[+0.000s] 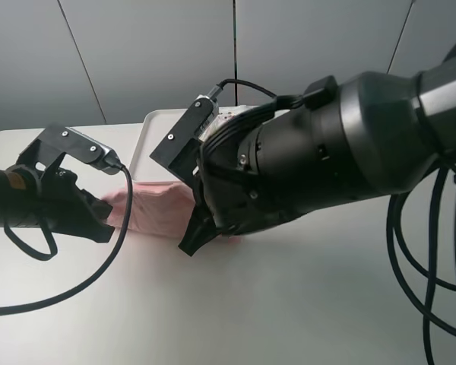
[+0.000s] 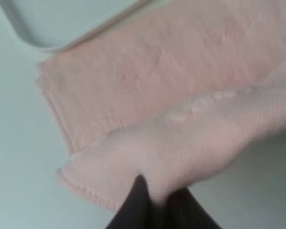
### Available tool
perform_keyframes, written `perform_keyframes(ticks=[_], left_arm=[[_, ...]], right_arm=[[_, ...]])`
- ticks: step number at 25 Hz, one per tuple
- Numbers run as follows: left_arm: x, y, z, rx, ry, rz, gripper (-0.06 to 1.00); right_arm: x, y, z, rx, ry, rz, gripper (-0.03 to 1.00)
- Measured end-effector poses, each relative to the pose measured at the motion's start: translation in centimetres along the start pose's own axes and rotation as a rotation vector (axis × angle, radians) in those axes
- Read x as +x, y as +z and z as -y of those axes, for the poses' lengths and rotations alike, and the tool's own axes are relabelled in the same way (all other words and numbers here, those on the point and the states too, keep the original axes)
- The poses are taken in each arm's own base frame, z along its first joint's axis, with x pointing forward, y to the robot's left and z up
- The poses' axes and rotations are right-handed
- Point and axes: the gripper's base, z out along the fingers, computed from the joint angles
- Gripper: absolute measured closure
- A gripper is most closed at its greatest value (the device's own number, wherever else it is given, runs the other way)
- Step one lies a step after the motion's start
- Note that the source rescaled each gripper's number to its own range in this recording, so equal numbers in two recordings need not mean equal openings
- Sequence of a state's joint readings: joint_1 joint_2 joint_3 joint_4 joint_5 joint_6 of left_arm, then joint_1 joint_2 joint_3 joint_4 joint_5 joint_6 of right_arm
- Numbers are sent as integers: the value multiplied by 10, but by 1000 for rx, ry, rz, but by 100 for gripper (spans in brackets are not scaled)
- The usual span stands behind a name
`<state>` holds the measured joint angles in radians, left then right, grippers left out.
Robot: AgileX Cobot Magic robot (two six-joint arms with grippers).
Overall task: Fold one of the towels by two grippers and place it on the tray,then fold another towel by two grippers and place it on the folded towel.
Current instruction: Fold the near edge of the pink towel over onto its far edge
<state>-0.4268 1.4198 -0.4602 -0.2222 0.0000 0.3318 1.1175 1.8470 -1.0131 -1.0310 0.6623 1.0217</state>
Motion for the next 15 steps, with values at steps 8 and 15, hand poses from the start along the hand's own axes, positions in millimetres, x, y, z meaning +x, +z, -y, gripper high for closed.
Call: perform_keyframes(ticks=[8,15], left_arm=[[-3,0,-1,-12,-13,35,83],[-4,3,-6,-34,-25,57,70]], right_arm=[[5,18,-7,39,59,19,96],[7,31,-13,58,124,45,92]])
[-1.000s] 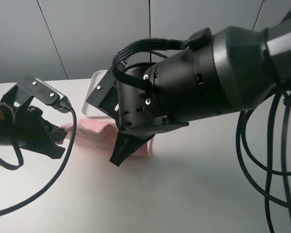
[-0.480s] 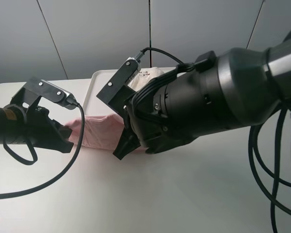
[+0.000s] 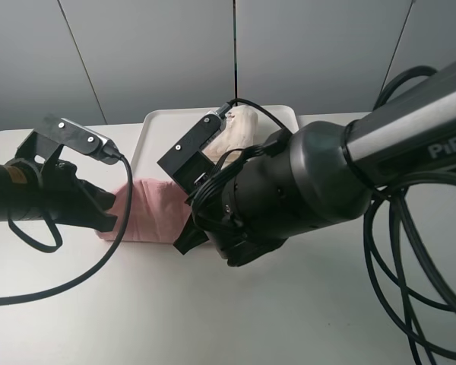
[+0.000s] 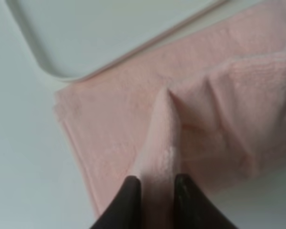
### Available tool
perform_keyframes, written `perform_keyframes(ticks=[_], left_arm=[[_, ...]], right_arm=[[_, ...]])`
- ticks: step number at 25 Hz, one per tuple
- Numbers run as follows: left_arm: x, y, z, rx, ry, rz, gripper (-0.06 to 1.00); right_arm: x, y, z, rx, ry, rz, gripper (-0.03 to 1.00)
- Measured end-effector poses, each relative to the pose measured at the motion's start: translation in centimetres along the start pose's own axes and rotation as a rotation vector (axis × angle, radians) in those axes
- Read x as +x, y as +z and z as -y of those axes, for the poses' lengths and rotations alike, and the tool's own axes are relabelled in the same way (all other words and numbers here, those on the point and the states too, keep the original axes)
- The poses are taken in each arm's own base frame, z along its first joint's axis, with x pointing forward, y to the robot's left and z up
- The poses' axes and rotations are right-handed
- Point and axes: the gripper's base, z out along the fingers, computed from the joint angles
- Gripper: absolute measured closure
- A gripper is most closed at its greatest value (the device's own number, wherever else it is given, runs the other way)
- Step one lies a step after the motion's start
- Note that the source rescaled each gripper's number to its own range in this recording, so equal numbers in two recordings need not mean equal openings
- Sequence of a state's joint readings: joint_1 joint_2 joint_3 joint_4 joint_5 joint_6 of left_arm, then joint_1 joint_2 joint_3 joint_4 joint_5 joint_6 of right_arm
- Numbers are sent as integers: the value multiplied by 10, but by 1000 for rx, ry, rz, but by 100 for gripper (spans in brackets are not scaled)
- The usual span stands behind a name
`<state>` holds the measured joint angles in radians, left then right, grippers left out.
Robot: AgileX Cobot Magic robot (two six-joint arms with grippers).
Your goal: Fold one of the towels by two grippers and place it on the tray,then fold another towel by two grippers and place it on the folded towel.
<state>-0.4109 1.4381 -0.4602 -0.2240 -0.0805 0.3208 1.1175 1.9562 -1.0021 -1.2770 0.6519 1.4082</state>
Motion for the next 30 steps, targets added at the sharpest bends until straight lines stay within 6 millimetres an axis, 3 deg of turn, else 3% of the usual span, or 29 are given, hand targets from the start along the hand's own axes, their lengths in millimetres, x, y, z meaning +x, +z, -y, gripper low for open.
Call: perform_keyframes(ticks=[4,7,9,13,15,23,30], left_arm=[[8,11,-15,-46,-48,-38,42],[9,15,-23,-77,-83,-30,6],[8,15,-26,-91,-88,-7,-3],[2,15,-26,-83,-111,-17,-5],[-3,16,-26,-68,-156,-45,-5],[-36,17,-57,-18,-329,-176,-5],[-43,39,-69,54,-407,-361,-5]], right_arm=[[-2,0,0,2,10,22,73],[-3,0,1,19,7,38,59],[-3,0,4,43,19,41,45],[-4,0,6,69,37,42,18],[-2,1,7,68,80,6,9],[-4,28,54,-33,290,-291,6],[-17,29,62,-158,311,-366,1]])
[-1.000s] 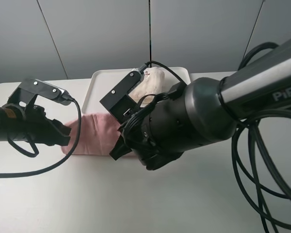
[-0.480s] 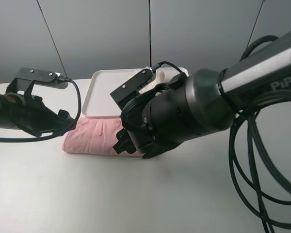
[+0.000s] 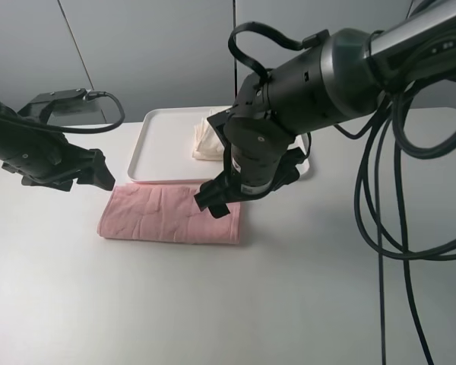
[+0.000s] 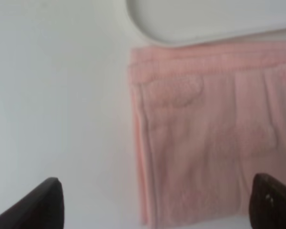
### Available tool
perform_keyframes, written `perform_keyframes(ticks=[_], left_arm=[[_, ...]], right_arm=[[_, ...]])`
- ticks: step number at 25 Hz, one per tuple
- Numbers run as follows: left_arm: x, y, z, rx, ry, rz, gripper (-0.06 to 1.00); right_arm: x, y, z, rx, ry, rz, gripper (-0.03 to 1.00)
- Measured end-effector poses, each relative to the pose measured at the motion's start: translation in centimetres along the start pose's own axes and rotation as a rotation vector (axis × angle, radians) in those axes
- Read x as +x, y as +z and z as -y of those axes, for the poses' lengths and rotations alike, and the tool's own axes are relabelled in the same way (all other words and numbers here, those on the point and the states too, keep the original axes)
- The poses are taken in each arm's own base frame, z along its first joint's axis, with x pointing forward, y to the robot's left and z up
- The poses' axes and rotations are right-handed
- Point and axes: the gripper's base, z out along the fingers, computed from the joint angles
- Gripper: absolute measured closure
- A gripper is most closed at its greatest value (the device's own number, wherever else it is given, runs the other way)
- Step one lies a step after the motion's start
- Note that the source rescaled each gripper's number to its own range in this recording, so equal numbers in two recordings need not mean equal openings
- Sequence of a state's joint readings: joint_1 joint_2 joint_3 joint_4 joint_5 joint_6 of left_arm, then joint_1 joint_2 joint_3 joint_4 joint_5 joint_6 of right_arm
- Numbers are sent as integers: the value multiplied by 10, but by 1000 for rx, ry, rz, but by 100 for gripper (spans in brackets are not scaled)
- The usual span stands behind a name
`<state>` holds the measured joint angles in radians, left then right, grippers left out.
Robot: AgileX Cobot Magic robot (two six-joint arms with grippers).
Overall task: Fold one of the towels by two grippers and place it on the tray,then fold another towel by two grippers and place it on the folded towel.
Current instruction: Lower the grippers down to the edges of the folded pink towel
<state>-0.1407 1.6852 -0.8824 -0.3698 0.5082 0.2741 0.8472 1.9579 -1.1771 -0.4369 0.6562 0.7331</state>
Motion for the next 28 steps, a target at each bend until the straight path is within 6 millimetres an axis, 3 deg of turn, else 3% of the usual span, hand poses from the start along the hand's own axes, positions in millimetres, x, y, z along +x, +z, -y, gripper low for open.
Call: perform_keyframes(ticks=[12,20,28], left_arm=[[1,30,-11,-71,-32,-156,-5],[5,42,-16,-99,-33,-196,-5],[-15,52,-20,-132,-41,-235,-5]], right_arm=[[-5,-14,-9,-97,-56,-123,0],[-8,-12,0,-159,-24,-159,0],[-8,-12,1,-193,-32,-170,0]])
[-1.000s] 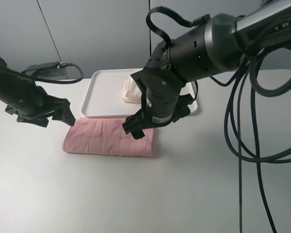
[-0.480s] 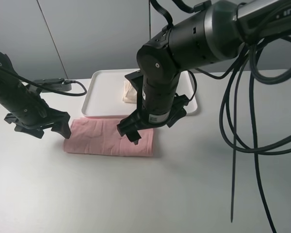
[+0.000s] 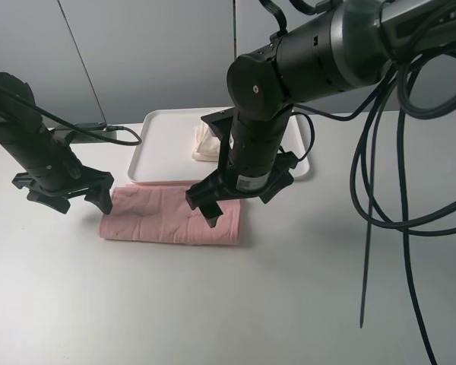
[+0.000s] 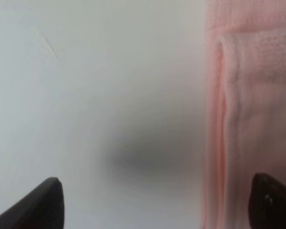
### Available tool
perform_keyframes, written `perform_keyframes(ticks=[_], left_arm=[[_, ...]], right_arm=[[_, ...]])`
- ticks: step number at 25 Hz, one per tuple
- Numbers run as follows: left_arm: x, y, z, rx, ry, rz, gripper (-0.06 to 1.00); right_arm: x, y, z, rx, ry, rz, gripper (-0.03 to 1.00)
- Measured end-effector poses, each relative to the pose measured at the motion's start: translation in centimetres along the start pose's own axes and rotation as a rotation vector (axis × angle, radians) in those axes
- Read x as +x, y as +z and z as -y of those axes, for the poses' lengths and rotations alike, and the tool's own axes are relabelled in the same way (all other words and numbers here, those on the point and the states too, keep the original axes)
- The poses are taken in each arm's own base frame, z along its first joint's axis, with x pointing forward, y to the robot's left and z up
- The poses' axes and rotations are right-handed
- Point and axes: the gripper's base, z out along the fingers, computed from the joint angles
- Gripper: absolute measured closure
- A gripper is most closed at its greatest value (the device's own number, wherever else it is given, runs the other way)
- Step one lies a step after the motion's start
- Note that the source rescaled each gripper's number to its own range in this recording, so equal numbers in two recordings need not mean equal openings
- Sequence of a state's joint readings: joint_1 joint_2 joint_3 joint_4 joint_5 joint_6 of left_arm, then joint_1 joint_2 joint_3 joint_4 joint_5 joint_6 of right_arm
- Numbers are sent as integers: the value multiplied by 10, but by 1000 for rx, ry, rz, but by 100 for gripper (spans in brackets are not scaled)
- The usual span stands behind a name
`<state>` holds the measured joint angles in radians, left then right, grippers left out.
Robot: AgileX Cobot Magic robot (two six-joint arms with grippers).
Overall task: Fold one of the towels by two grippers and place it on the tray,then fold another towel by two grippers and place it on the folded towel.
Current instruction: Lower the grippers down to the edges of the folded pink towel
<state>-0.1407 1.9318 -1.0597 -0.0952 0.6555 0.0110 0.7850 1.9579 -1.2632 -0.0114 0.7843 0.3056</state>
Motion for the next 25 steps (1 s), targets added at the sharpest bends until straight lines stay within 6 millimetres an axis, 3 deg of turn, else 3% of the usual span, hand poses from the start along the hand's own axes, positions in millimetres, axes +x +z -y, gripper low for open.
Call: perform_keyframes(ticks=[14,25], left_arm=[[-8,29,-2,-9,-7,-60,-5],[-13,34,-1,-9,-7,-92,-5]], right_arm=[[-1,0,-1,-11,1,9,0],[-2,0,-2,-30,15,15,0]])
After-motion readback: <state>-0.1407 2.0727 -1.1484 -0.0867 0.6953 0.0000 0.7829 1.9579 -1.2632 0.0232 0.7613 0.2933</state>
